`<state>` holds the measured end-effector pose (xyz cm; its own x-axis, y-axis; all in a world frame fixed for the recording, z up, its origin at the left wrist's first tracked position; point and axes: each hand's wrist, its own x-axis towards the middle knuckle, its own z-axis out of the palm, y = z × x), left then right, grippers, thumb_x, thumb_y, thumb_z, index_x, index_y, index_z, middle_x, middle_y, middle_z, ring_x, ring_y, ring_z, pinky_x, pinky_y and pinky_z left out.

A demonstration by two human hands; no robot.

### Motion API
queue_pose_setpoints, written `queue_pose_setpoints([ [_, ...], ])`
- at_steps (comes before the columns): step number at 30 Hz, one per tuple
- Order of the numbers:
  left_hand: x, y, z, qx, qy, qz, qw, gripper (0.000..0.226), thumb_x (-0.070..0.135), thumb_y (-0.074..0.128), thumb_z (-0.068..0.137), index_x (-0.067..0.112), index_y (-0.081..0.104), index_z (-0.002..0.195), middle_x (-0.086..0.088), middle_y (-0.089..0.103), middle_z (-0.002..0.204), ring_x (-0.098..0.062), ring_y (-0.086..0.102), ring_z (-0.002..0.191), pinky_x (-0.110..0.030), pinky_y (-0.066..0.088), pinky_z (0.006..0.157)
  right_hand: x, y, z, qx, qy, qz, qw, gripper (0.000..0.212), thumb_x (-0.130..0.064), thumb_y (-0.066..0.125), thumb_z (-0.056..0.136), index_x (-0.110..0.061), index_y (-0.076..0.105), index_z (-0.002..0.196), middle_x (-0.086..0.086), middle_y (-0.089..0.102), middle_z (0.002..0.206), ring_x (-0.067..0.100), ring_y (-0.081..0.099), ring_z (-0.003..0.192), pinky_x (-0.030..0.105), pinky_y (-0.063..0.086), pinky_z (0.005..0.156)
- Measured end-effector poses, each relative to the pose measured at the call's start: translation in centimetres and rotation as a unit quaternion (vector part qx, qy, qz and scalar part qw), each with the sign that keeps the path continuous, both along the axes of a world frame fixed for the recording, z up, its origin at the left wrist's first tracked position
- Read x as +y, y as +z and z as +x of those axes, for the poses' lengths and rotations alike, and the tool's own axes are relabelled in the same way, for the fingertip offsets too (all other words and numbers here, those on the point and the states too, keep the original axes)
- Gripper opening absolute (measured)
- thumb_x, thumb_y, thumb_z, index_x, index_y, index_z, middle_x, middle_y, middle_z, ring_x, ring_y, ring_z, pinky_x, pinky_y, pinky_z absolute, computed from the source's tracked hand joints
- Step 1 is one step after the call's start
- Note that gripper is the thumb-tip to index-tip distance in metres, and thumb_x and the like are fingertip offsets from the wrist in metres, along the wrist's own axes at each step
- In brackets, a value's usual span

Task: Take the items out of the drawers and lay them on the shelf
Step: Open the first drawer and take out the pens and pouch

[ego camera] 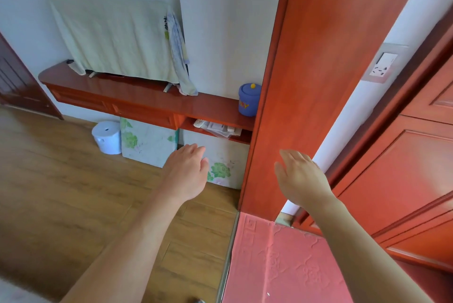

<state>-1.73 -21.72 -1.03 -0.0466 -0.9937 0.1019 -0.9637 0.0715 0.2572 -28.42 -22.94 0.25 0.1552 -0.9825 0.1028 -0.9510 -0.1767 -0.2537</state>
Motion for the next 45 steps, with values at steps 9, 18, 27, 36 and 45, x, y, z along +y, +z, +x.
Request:
queue_pose_setpoints([
  [9,-6.4,0.1,6.4,-0.013,0.001,-0.002,1.000,0.046,0.029,0.032,0.105,0.011,0.043,0.145,-0.005,0.051,0.143,-0.022,0.044,0.133,-0.039,0.035,0.113,-6.6,-0.1,6.3,-0.003,-0.002,-0.012,1.000,0.033,-0.026,0.040,0.098,-0.004,0.057,0.116,0.009,0.061,0.120,0.031,0.052,0.112,0.039,0.041,0.092],
  [18,-11.3,0.0,11.5,-0.024,0.069,0.017,0.997,0.043,0.029,0.032,0.105,0.012,0.046,0.143,-0.007,0.050,0.144,-0.024,0.043,0.134,-0.039,0.034,0.111,-15.0,-0.6,12.1,-0.011,0.060,-0.014,0.998,0.030,-0.025,0.044,0.097,-0.005,0.059,0.114,0.007,0.062,0.116,0.028,0.052,0.110,0.038,0.040,0.091],
  [27,-15.4,0.1,17.7,-0.001,0.210,0.016,0.978,0.044,0.029,0.033,0.101,0.008,0.055,0.133,-0.009,0.062,0.122,-0.028,0.056,0.113,-0.043,0.045,0.097,-26.0,-0.5,20.4,-0.001,0.203,-0.005,0.979,0.030,-0.024,0.043,0.096,-0.004,0.059,0.112,0.009,0.062,0.110,0.031,0.055,0.104,0.041,0.044,0.089],
  [36,-13.4,0.4,26.4,0.003,0.337,0.009,0.941,0.035,0.025,0.037,0.102,0.011,0.060,0.123,-0.006,0.061,0.126,-0.024,0.052,0.120,-0.035,0.036,0.103,-29.6,-0.3,32.6,0.005,0.312,0.016,0.950,0.033,-0.026,0.040,0.100,-0.004,0.056,0.118,0.010,0.060,0.118,0.029,0.053,0.111,0.040,0.041,0.095],
  [45,-10.6,-0.8,41.3,-0.004,0.377,0.018,0.926,0.047,0.033,0.032,0.103,0.014,0.048,0.142,-0.007,0.050,0.146,-0.023,0.043,0.137,-0.042,0.032,0.116,-28.4,-1.3,49.5,0.008,0.374,-0.004,0.927,0.036,-0.031,0.036,0.100,-0.008,0.056,0.119,0.009,0.061,0.117,0.025,0.055,0.108,0.037,0.043,0.093],
])
